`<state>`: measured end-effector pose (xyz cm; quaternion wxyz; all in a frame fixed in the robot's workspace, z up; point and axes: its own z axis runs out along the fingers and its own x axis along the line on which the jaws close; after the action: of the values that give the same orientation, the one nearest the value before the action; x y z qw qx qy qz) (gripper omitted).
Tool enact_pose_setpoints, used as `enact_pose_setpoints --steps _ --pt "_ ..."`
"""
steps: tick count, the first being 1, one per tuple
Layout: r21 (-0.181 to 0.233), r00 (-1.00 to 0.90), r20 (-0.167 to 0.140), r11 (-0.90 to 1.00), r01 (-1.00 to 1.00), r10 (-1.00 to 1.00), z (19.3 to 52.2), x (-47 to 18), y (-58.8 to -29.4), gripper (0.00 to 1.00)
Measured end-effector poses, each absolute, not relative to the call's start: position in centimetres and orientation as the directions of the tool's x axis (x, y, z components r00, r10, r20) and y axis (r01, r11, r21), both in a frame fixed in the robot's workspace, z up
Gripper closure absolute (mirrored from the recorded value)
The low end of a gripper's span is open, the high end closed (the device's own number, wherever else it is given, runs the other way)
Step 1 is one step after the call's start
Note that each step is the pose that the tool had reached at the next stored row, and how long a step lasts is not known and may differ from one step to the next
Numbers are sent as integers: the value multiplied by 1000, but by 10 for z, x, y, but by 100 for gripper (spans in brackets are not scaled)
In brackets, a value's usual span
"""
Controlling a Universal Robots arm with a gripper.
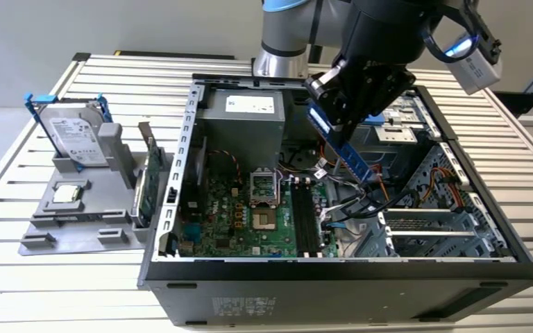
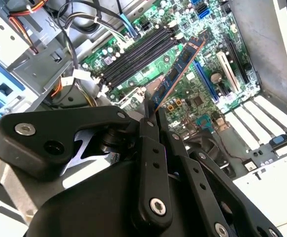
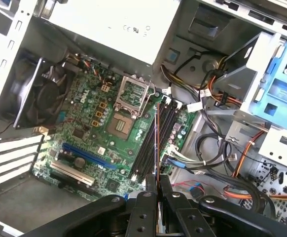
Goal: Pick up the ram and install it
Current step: 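Insert the ram into the slot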
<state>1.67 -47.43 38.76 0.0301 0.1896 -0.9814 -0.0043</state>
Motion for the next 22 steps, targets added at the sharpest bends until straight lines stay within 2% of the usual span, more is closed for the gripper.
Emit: enact_pose_setpoints --steps 22 --pt "20 -963 57 964 -264 -265 387 17 -474 100"
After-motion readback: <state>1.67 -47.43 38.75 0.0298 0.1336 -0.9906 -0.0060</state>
